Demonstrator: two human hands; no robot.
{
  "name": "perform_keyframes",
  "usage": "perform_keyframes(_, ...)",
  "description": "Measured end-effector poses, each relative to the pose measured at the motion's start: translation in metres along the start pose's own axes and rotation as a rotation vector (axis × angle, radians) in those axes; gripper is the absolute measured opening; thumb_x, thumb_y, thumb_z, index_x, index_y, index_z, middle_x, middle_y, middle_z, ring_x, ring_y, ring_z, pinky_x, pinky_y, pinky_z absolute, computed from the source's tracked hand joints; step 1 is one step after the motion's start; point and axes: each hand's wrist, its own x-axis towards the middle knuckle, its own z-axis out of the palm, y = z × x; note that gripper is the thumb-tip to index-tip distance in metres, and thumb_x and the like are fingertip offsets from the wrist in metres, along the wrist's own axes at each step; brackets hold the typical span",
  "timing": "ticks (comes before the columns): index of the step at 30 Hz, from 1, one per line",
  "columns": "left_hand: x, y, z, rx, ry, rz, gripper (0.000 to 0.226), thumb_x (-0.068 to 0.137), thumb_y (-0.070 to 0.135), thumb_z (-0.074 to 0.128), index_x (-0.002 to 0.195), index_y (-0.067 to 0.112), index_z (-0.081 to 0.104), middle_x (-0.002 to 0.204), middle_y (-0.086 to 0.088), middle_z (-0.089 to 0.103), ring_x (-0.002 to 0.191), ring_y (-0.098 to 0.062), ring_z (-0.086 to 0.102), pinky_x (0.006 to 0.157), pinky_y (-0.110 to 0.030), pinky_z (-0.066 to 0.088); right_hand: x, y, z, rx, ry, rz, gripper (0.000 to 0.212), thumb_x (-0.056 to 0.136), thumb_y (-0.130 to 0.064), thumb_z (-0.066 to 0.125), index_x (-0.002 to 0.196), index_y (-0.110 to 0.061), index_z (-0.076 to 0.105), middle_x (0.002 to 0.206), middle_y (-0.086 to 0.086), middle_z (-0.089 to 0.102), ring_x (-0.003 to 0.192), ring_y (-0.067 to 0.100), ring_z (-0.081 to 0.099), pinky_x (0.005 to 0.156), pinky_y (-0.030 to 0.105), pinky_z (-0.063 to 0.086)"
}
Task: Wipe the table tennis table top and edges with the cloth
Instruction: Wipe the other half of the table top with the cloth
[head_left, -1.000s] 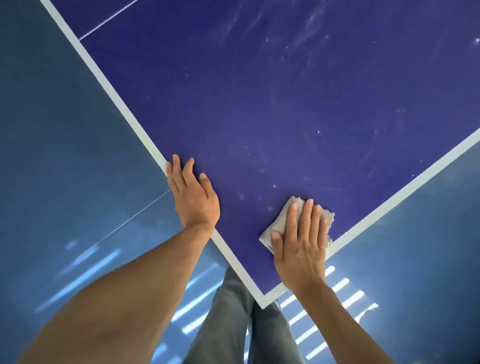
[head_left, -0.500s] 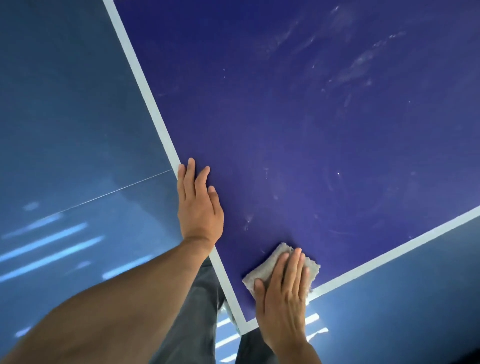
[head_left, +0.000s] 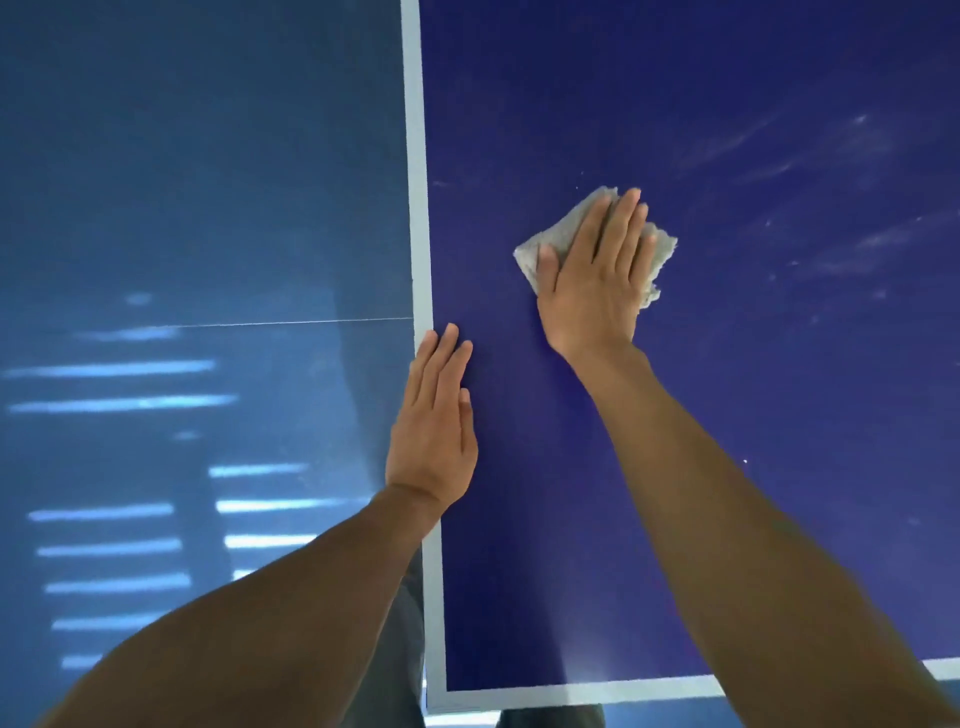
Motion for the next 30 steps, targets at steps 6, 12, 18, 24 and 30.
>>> perform_keyframes(6, -0.001, 0.004, 0.0, 0.051, 0.075, -0.043, 0.051, 0.104, 0.003, 0.041, 0.155, 0.005, 0.04, 0.167, -0.008, 0.029, 0.157, -0.026, 0.022, 0.123, -0.06, 0.025, -0.057, 0.024, 0.003, -0.001, -0.03, -0.331, 0.072, 0.112, -0.045, 0.024, 0.164, 0.004, 0.01, 0.171, 0.027, 0.007, 0.16, 0.041, 0.007, 0.13, 0.053, 0.009)
perform_keyframes(12, -0.003, 0.006, 0.004, 0.044, 0.136, -0.121, 0.051, 0.105, 0.011, 0.036, 0.155, 0.008, 0.04, 0.167, -0.003, 0.031, 0.156, -0.027, 0.024, 0.123, -0.059, 0.025, -0.213, 0.087, 0.016, -0.097, -0.217, -0.784, 0.072, 0.11, -0.049, 0.026, 0.164, -0.001, 0.019, 0.173, 0.021, 0.009, 0.159, 0.039, 0.015, 0.13, 0.052, 0.009)
perform_keyframes(18, -0.003, 0.001, 0.007, 0.004, 0.175, -0.137, 0.052, 0.105, 0.009, 0.033, 0.156, 0.015, 0.042, 0.165, 0.01, 0.029, 0.154, -0.018, 0.031, 0.125, -0.023, 0.019, -0.151, 0.066, 0.011, -0.157, -0.206, -1.119, 0.069, 0.111, -0.046, 0.031, 0.165, -0.004, 0.02, 0.173, 0.019, 0.012, 0.16, 0.036, 0.013, 0.129, 0.053, 0.012)
perform_keyframes(24, -0.004, 0.002, 0.008, -0.013, 0.19, -0.143, 0.056, 0.101, 0.003, 0.037, 0.156, 0.013, 0.041, 0.164, 0.011, 0.032, 0.148, -0.015, 0.039, 0.122, -0.017, 0.022, 0.033, -0.024, 0.005, -0.195, -0.106, -1.083, 0.07, 0.11, -0.045, 0.017, 0.164, 0.0, 0.016, 0.172, 0.022, 0.012, 0.16, 0.038, 0.01, 0.13, 0.054, 0.006)
perform_keyframes(30, -0.005, -0.001, 0.006, 0.034, 0.178, -0.155, 0.051, 0.102, 0.008, 0.039, 0.151, 0.014, 0.05, 0.162, 0.016, 0.029, 0.142, -0.012, 0.04, 0.115, -0.013, 0.026, 0.13, -0.084, -0.009, -0.11, -0.081, -0.481, 0.072, 0.112, -0.047, 0.019, 0.165, -0.001, 0.005, 0.171, 0.027, -0.002, 0.16, 0.041, -0.001, 0.13, 0.051, -0.001)
